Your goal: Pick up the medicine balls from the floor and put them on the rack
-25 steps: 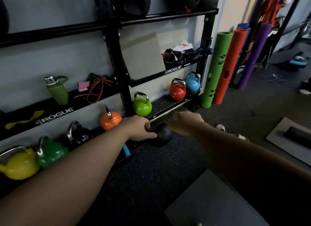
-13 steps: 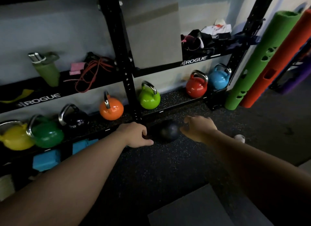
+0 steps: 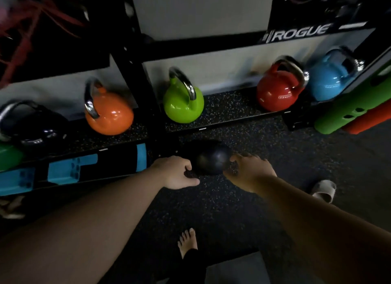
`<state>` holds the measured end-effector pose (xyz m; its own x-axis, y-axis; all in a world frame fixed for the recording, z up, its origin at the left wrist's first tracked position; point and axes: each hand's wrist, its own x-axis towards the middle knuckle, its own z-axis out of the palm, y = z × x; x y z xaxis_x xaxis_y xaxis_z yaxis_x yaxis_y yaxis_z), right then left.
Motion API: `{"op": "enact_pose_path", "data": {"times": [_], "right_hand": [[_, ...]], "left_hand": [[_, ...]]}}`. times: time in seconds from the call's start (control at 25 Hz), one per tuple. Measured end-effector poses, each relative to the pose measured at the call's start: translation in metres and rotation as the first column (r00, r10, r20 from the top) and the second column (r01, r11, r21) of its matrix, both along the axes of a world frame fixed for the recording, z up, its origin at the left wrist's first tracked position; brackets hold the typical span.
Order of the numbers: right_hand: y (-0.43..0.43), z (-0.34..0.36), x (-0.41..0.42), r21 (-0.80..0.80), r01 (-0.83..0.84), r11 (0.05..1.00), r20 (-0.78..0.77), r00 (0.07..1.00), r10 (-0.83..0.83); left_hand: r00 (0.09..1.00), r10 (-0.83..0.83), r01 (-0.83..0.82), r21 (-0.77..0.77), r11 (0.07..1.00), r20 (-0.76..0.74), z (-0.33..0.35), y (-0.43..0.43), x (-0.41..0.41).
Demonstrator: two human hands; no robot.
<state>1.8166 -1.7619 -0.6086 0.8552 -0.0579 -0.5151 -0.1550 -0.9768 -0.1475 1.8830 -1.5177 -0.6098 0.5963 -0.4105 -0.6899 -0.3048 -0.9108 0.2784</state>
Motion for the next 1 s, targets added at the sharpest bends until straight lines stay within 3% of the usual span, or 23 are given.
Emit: {"op": "enact_pose_path", "data": {"times": [0.32, 0.48, 0.6, 0.68, 0.8, 1.0], "right_hand": [[-0.078, -0.254, 0.124, 0.063, -0.072, 0.995, -0.124, 0.989, 0.079], [-0.101, -0.375, 0.188, 0.082, -0.070, 0.994, -0.088, 0.993, 0.077], [-0.111, -0.431, 0.212, 0.202, 0.068, 0.977, -0.066, 0.996, -0.056], [-0.119, -0.458, 0.215, 0.279, 0.175, 0.944, -0.090, 0.984, -0.155], [-0.123, -0.493, 0.210, 0.388, 0.230, 0.893, -0.152, 0.971, -0.185], [-0.118, -0.517, 0.214, 0.535, 0.241, 0.810, -0.094, 0.969, -0.227]], "left_hand": [[0.998, 0.054, -0.056, 0.073, 0.996, 0.038, -0.249, -0.045, 0.084], [0.940, 0.338, -0.337, -0.033, 0.941, 0.043, -0.375, -0.072, 0.123], [0.754, 0.655, -0.651, -0.195, 0.733, -0.053, -0.443, -0.092, 0.137], [0.624, 0.767, -0.776, -0.234, 0.586, -0.149, -0.477, -0.102, 0.140], [0.520, 0.800, -0.852, -0.257, 0.457, -0.300, -0.507, -0.109, 0.137], [0.339, 0.784, -0.928, -0.322, 0.187, -0.521, -0.524, -0.111, 0.136]]}}
